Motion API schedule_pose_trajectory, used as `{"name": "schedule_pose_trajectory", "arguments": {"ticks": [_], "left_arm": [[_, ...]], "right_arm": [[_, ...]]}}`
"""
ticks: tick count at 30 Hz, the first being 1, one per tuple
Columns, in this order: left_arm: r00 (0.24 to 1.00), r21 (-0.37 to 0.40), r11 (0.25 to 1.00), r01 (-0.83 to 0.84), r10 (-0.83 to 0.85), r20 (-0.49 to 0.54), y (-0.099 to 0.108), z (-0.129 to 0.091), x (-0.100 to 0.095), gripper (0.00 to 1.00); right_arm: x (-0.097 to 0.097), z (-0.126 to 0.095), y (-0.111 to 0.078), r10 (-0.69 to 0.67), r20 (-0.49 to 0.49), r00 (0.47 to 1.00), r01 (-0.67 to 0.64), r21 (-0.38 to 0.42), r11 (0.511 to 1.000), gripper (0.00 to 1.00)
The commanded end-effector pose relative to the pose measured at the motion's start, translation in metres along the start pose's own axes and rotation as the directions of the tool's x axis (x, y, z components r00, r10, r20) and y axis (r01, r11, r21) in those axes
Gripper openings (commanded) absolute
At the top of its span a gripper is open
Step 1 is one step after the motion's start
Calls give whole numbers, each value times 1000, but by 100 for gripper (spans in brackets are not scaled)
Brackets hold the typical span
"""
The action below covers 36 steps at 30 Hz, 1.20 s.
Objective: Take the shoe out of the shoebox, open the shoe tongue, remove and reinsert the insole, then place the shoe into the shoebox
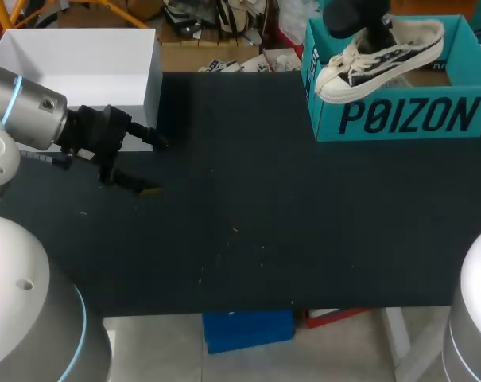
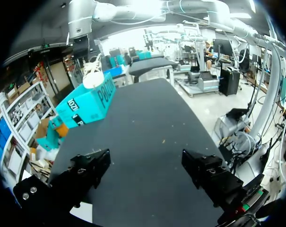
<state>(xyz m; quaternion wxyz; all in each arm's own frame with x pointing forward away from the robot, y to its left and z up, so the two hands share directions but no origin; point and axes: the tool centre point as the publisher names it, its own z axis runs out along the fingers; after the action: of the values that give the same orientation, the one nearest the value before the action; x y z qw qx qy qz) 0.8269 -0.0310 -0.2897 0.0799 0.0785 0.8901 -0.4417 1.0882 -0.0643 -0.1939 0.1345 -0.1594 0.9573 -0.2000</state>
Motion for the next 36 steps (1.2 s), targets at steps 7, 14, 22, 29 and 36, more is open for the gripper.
{"name": "schedule_pose_trajectory", "arguments": {"ticks": [7, 14, 22, 29, 36], "left_arm": [[1000, -3, 1000, -1, 1, 4, 0, 1, 1, 100], [1000, -3, 1000, -1, 1, 4, 0, 1, 1, 100], [1000, -3, 1000, -1, 1, 4, 0, 1, 1, 100], [1000, -3, 1000, -1, 1, 4, 0, 1, 1, 100], [1000, -3, 1000, -1, 1, 4, 0, 1, 1, 100]], "right_arm": [[-39, 17, -29, 79, -3, 997, -79, -21, 997, 0], [-56, 20, -43, 181, 17, 983, -179, -71, 981, 0], [-56, 20, -43, 181, 17, 983, -179, -71, 981, 0], [-56, 20, -43, 181, 17, 983, -179, -71, 981, 0], [-58, 22, -44, 183, 17, 983, -181, -72, 981, 0]]}}
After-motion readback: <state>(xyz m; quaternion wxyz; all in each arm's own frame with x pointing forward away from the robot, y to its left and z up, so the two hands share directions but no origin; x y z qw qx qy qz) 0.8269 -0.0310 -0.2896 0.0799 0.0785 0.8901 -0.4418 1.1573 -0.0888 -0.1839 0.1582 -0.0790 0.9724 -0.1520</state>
